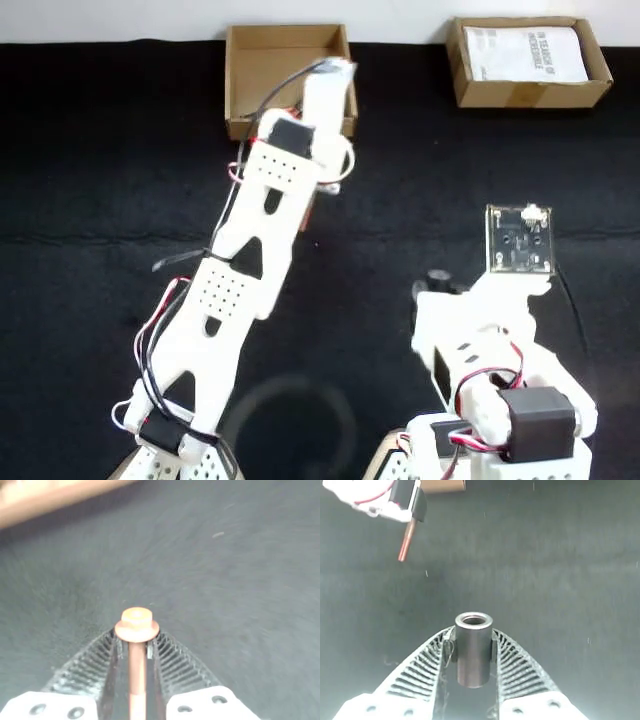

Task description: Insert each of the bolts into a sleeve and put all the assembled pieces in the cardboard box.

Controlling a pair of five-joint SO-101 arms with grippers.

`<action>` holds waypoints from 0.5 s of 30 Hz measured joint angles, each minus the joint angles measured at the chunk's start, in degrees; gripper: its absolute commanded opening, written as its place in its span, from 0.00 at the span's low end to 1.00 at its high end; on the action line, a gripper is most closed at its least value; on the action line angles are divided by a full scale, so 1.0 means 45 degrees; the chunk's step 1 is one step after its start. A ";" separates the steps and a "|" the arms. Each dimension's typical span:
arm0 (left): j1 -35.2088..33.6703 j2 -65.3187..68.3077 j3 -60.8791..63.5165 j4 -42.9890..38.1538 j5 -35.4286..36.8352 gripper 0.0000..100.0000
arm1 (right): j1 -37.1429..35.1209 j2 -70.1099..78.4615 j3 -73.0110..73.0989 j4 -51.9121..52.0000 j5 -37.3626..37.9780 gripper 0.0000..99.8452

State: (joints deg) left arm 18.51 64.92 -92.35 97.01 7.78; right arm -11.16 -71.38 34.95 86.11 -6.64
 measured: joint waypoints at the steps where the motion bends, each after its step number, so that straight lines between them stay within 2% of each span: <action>1: 0.0059 -0.0527 0.0000 0.0000 -0.0254 0.01 | 0.0000 0.0000 0.0000 -0.0391 0.0000 0.01; 11: 0.0254 -0.5138 -0.0039 0.0547 -0.0742 0.01 | 0.0039 -0.0078 0.1465 -0.4220 0.0000 0.01; 15: 0.0332 -0.6955 -0.0059 0.0860 -0.0742 0.01 | 0.0039 -0.1485 0.2227 -0.5333 -0.0449 0.01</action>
State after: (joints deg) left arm 20.00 33.63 -92.62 100.88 4.44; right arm -10.99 -78.07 44.97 62.11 -8.66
